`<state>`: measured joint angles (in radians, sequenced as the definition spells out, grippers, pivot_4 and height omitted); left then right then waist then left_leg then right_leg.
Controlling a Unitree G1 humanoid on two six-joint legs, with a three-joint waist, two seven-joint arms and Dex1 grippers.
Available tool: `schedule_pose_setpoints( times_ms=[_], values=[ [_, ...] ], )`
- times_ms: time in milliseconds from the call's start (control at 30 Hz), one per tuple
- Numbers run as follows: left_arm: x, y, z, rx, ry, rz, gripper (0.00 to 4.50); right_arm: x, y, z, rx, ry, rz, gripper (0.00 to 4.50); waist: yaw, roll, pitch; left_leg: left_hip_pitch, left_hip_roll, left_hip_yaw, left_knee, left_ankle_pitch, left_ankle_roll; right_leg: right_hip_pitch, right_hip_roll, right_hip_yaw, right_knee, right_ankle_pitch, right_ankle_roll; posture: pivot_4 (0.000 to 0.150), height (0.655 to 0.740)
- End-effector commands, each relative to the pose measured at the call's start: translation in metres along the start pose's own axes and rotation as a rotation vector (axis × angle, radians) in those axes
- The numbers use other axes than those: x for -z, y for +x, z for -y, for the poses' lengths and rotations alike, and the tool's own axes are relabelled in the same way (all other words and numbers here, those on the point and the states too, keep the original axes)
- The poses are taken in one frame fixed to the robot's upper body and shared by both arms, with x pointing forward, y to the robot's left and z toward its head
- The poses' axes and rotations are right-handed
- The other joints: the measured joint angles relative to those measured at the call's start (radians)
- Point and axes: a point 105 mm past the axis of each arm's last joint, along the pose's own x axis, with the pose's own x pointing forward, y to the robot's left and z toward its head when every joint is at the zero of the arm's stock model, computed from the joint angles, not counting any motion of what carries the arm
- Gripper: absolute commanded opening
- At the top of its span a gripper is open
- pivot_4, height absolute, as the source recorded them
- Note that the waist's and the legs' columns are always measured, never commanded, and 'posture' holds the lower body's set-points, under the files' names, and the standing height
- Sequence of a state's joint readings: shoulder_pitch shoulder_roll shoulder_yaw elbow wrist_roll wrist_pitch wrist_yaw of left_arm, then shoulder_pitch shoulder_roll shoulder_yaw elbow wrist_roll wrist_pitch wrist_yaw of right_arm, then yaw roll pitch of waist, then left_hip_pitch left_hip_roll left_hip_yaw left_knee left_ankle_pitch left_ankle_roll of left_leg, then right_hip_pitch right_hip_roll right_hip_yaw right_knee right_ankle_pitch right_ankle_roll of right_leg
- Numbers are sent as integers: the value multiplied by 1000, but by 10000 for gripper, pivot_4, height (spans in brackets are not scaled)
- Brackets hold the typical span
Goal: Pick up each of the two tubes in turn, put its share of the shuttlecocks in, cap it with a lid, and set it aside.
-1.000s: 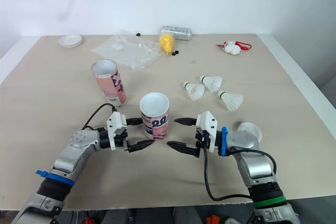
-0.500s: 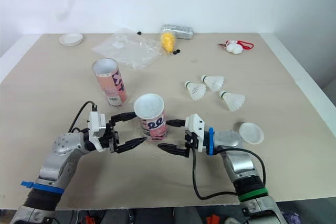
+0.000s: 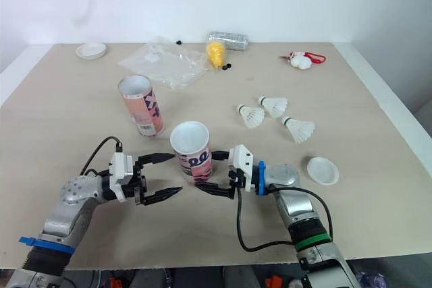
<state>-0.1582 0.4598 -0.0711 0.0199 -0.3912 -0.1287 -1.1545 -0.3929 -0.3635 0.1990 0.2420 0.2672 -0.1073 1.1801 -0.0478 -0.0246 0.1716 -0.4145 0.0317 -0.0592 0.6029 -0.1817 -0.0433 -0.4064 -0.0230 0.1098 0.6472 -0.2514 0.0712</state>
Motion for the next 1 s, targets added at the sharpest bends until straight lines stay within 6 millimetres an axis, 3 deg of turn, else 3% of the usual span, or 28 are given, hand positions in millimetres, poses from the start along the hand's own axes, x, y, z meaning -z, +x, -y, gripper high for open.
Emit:
schedule_pose_setpoints(
  times_ms=[33, 367, 800, 967, 1000],
  values=[
    [-3, -5, 0, 8, 38, -7, 45000, -3, 6, -2, -37, -12, 11, 44469, 0, 0, 0, 0, 0, 0, 0, 0, 0, 0, 0, 0, 0, 0, 0, 1500, 7400],
    [-1, -6, 1, -6, 41, -19, 45000, 2, 25, -3, -82, -9, 11, 44469, 0, 0, 0, 1, 0, 0, 1, 0, 0, 0, 0, 0, 1, 1, -1, 1500, 7400],
    [-5, -10, 3, -1, 32, 1, 45000, 1, 33, -4, -110, -7, 24, 44469, -1, 0, 0, 3, 1, 1, 1, 0, 0, 2, 1, 0, 3, 2, -2, 1500, 7400],
    [-9, -9, 2, -17, 26, 28, 45000, -1, 32, -5, -101, -13, 32, 30871, -1, 0, 0, 3, 2, 1, 1, 0, 0, 2, 1, 0, 3, 2, -2, 1500, 7400],
    [-9, -9, 2, -19, 23, 31, 45000, -1, 32, -5, -97, -14, 31, 30871, -1, 0, 0, 4, 2, 1, 1, 0, 0, 2, 1, 0, 3, 2, -2, 1500, 7400]
  ],
)
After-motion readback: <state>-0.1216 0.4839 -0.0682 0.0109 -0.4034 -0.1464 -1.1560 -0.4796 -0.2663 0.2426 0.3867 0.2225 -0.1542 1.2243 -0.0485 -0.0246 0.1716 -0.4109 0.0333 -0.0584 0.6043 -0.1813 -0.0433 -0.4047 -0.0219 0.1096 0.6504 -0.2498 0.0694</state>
